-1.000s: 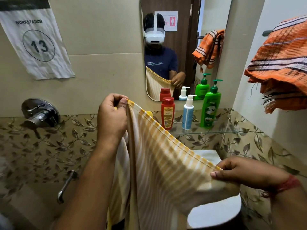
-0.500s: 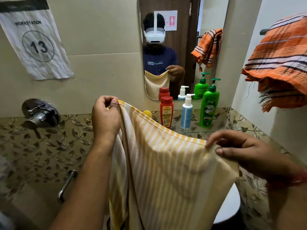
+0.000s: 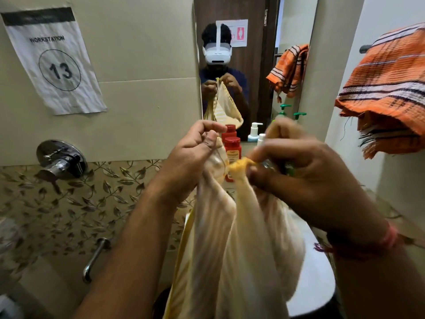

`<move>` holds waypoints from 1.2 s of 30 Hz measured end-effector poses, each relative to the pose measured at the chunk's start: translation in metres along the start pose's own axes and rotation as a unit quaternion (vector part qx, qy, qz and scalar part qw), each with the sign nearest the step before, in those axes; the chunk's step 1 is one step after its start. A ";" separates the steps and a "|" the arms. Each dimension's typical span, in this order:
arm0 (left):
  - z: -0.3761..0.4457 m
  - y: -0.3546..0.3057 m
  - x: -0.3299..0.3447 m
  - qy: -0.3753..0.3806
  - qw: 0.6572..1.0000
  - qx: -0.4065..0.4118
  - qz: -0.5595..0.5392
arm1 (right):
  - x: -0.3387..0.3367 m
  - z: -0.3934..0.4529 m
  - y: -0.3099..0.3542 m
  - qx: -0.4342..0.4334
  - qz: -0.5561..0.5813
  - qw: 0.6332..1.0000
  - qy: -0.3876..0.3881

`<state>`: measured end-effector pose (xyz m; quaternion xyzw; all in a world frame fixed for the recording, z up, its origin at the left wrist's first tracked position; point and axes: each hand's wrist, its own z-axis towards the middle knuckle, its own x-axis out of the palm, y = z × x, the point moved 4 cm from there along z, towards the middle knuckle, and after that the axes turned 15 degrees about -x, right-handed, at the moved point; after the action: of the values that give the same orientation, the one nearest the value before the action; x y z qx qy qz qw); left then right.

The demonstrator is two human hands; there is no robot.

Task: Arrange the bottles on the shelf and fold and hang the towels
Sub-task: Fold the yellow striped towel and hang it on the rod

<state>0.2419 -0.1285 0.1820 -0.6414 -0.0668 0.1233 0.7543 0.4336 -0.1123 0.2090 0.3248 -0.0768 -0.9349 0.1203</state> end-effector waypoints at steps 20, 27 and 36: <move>-0.018 0.020 0.009 -0.024 0.995 0.034 -0.091 | 0.046 0.005 -0.032 0.188 -0.065 0.969 -0.150; -0.025 0.023 0.017 -0.052 0.996 0.018 -0.063 | 0.053 0.007 -0.031 0.176 -0.122 0.962 -0.171; -0.017 0.021 0.002 -0.176 0.981 0.038 -0.064 | 0.062 -0.023 -0.043 0.246 0.183 0.952 0.015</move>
<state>0.2459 -0.1406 0.1584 -0.5744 -0.2349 0.1885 0.7611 0.3930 -0.0891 0.1453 0.3389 -0.3603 -0.8441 0.2068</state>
